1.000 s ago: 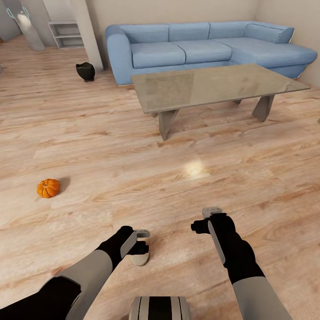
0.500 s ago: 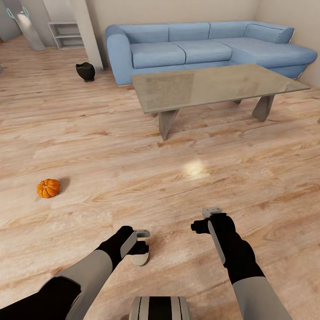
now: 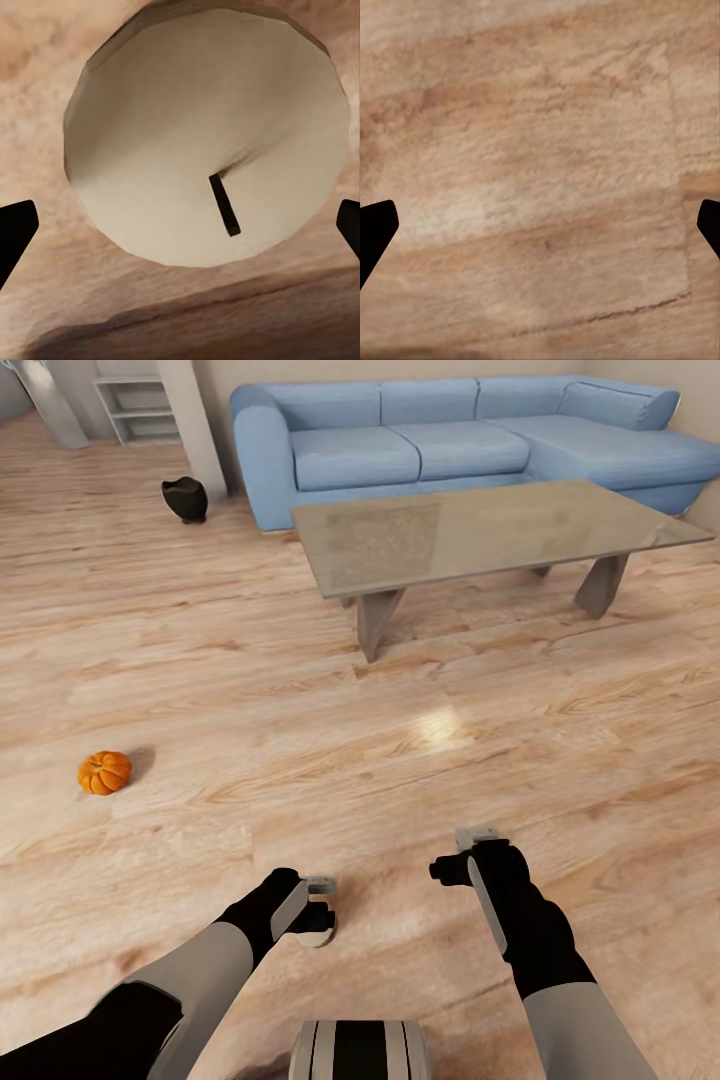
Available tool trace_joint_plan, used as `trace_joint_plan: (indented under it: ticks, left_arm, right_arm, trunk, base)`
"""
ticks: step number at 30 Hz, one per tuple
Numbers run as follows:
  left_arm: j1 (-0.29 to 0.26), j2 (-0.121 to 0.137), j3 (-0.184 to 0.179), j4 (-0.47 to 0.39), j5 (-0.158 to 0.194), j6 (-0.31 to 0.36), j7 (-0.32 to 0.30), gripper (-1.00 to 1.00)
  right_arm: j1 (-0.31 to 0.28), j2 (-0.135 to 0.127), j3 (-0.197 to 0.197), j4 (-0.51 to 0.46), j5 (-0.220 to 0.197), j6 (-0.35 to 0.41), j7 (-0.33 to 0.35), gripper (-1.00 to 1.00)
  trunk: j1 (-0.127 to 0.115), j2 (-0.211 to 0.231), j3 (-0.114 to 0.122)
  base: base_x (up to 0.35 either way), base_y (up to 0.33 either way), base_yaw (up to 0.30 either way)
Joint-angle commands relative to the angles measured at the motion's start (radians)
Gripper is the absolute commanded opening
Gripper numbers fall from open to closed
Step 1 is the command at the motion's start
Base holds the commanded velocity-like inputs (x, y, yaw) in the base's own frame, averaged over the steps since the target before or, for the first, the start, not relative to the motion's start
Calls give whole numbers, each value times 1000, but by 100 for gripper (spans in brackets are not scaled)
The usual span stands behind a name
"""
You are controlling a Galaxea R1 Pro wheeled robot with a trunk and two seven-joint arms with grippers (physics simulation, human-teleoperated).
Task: Place each of the two pumpkins and all three candles from the living room inside a cabinet in the living room (use any cabinet), then make sure every cabinet is closed, and position the cauldron so it is next to a table in the living room.
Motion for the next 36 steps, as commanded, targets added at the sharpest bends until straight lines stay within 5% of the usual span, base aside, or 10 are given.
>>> trace_joint_plan:
  ticks: [1, 21, 31, 36]
  left_arm:
    - [-1, 0, -4, -1, 10, 3, 9, 100]
    - [0, 0, -4, -2, 10, 3, 7, 100]
    - [-1, 0, -4, -1, 10, 3, 7, 100]
    - [-1, 0, -4, -2, 10, 3, 7, 100]
  right_arm:
    - [0, 0, 1, -1, 6, 5, 1, 100]
    - [1, 2, 3, -1, 5, 5, 1, 100]
    - [1, 4, 3, -1, 4, 5, 1, 100]
    - [1, 4, 3, -1, 3, 5, 1, 100]
  trunk:
    - [0, -1, -5]
    - [1, -1, -9]
    - [5, -3, -47]
    - [5, -3, -47]
  base:
    - [0, 0, 0]
    - [0, 0, 0]
    - [0, 0, 0]
    - [0, 0, 0]
